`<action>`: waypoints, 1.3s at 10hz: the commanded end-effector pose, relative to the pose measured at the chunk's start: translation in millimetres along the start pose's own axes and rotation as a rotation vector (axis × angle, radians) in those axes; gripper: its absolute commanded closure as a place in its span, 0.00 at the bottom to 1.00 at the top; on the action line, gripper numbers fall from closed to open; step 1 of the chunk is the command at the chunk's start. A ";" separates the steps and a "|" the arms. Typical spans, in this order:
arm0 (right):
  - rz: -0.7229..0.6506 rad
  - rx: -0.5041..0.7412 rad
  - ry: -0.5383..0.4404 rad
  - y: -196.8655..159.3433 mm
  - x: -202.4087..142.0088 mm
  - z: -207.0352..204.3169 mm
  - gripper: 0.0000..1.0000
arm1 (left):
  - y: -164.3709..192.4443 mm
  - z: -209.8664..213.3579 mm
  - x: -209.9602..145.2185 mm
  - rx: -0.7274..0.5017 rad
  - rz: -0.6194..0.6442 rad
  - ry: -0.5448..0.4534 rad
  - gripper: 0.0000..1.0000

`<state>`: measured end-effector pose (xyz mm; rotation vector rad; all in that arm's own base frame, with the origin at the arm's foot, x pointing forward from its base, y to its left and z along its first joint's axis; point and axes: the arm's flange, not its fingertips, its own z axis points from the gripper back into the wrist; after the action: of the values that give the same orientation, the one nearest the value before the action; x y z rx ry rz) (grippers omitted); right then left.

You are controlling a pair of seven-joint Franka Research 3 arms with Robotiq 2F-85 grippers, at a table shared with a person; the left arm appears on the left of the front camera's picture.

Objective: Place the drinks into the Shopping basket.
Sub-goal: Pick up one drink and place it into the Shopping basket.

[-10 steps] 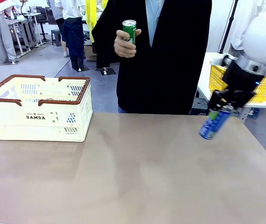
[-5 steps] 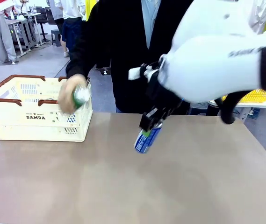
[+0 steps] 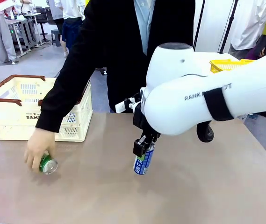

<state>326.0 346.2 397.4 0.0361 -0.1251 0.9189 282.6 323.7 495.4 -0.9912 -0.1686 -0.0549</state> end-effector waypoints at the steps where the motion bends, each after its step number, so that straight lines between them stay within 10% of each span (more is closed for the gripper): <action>1: -0.031 -0.072 0.003 3.0 17.6 -8.8 1.00 | 28.7 73.5 -31.1 0.099 0.029 0.141 0.00; 8: -0.208 -0.175 0.150 -66.5 6.1 0.7 1.00 | 60.3 75.7 -46.7 0.004 0.147 0.049 0.00; 13: -0.168 -0.102 0.139 -50.0 24.4 0.8 1.00 | 65.4 57.8 -47.8 -0.033 0.165 0.068 0.00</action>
<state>377.4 324.7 396.4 -0.1403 -0.0463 0.7447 244.6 411.4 467.4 -1.0233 -0.0410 0.0406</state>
